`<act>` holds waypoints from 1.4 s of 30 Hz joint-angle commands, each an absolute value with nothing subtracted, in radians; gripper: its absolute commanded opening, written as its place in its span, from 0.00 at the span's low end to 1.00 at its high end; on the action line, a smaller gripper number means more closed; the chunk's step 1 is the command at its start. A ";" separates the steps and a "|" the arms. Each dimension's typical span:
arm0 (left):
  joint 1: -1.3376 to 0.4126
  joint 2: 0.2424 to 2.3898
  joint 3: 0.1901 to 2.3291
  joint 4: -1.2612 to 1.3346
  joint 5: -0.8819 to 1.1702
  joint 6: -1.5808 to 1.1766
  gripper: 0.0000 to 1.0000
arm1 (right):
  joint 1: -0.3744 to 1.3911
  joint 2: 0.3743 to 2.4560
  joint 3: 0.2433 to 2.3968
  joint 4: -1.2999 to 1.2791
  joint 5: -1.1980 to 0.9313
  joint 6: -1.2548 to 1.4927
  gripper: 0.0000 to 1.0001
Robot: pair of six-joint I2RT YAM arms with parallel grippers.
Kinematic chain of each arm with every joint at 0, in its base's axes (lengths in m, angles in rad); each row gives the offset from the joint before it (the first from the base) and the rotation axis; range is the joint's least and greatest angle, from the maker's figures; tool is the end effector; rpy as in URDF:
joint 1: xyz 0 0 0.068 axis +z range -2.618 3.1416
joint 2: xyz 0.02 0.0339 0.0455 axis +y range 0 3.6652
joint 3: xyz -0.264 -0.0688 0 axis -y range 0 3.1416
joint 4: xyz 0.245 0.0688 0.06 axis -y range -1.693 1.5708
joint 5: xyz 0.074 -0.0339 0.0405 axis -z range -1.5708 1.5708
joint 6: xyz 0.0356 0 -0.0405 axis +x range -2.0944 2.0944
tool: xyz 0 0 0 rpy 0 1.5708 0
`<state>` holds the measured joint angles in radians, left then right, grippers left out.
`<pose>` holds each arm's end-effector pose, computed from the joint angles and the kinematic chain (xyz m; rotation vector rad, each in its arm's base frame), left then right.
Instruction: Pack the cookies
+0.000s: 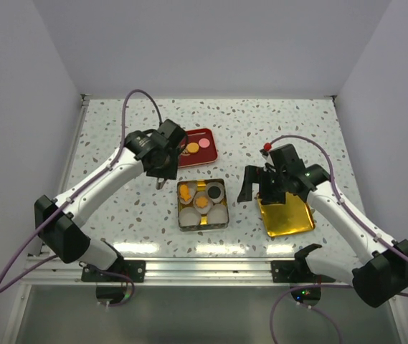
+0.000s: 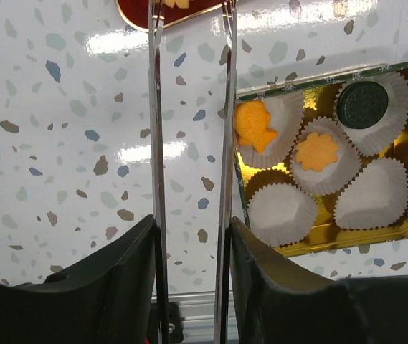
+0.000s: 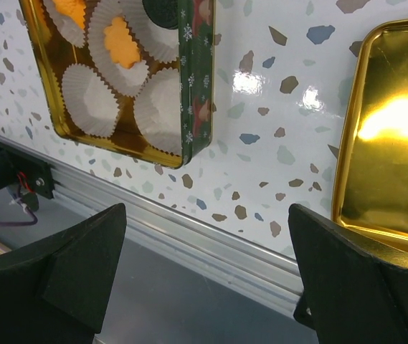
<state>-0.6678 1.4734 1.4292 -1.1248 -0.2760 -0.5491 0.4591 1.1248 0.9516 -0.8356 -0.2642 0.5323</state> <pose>0.2291 -0.1683 0.3257 0.0826 2.6572 -0.0065 0.1891 0.1038 0.2769 -0.0047 2.6909 0.6834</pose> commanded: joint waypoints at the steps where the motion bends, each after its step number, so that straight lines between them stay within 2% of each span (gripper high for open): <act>1: -0.658 1.505 1.489 -1.080 -0.290 -0.505 0.48 | 0.462 1.137 0.988 -0.861 -0.278 0.488 0.99; 6: -0.640 1.552 1.494 -1.077 -0.290 -0.508 0.54 | 0.462 1.163 0.991 -0.853 -0.287 0.480 0.99; 12: -0.617 1.577 1.494 -1.063 -0.285 -0.506 0.56 | 0.462 1.163 0.977 -0.845 -0.288 0.480 0.99; 33: -0.566 1.647 1.494 -1.028 -0.249 -0.482 0.56 | 0.462 1.164 0.969 -0.842 -0.273 0.477 0.99; 42: -0.549 1.644 1.450 -1.006 -0.226 -0.482 0.51 | 0.463 1.172 0.974 -0.844 -0.273 0.480 0.99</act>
<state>-0.5625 1.6527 1.4551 -1.0550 -0.2371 -0.4999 0.4591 1.1667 0.9543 -0.8490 -0.2722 0.4927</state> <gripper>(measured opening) 0.522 0.986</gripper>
